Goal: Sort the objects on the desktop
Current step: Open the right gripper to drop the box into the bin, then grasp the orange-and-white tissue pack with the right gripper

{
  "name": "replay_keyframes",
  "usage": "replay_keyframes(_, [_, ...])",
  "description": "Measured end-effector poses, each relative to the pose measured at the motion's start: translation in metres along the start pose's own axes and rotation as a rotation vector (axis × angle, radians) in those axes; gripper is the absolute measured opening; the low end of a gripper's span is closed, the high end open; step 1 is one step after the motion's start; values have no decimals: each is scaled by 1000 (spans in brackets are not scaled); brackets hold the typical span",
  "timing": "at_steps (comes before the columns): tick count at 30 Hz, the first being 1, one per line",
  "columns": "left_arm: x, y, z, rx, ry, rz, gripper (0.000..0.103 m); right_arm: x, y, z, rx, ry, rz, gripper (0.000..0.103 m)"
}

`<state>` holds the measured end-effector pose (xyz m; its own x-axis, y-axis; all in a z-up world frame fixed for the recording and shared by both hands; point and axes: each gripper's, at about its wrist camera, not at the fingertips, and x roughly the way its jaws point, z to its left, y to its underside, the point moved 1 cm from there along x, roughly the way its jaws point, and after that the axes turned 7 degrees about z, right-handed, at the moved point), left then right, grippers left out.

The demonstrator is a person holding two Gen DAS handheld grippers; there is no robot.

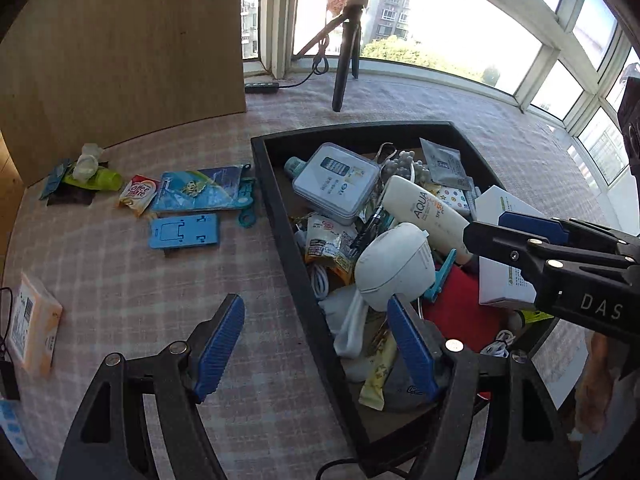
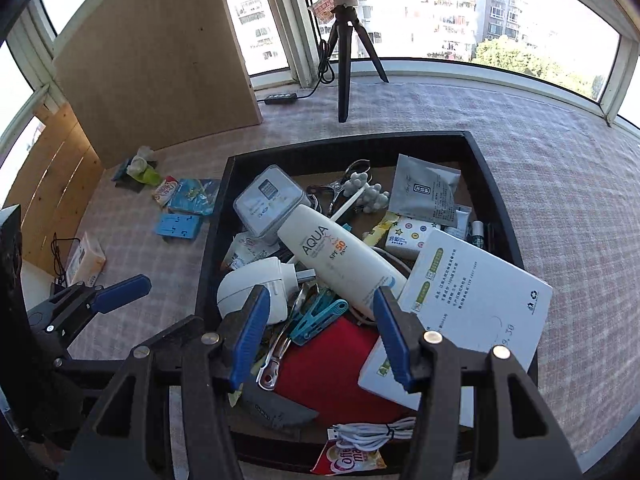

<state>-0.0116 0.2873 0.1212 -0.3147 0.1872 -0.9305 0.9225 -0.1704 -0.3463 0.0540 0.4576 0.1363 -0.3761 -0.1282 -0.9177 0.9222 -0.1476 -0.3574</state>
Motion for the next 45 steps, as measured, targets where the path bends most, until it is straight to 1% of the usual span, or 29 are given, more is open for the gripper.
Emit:
replay_keyframes(8, [-13, 24, 120, -185, -70, 5, 72, 24, -20, 84, -107, -63, 27, 53])
replay_keyframes(15, [-28, 55, 220, -381, -123, -16, 72, 51, -41, 177, -246, -123, 60, 53])
replay_keyframes(19, [-33, 78, 269, -496, -141, -26, 72, 72, -48, 232, -332, -157, 93, 53])
replay_keyframes(22, [-32, 93, 299, -570, -140, -23, 72, 90, -55, 269, -388, -176, 125, 53])
replay_keyframes(27, [-22, 104, 330, -643, -142, -14, 72, 119, -61, 331, -493, -189, 165, 53])
replay_keyframes(31, [-14, 105, 342, -676, -131, -10, 72, 144, -62, 376, -583, -189, 203, 53])
replay_keyframes(33, [-10, 104, 346, -684, -123, -9, 72, 157, -63, 393, -605, -209, 237, 53])
replay_keyframes(35, [-7, 103, 348, -696, -113, -7, 72, 167, -65, 405, -622, -223, 257, 53])
replay_keyframes(38, [-2, 102, 351, -708, -89, -5, 72, 183, -68, 421, -645, -212, 273, 53])
replay_keyframes(40, [2, 100, 350, -704, -87, 2, 72, 193, -69, 427, -647, -215, 298, 53])
replay_keyframes(43, [7, 97, 351, -702, -79, 9, 72, 205, -67, 434, -641, -242, 336, 53])
replay_keyframes(45, [10, 96, 352, -706, -55, 8, 72, 207, -66, 436, -631, -262, 347, 53])
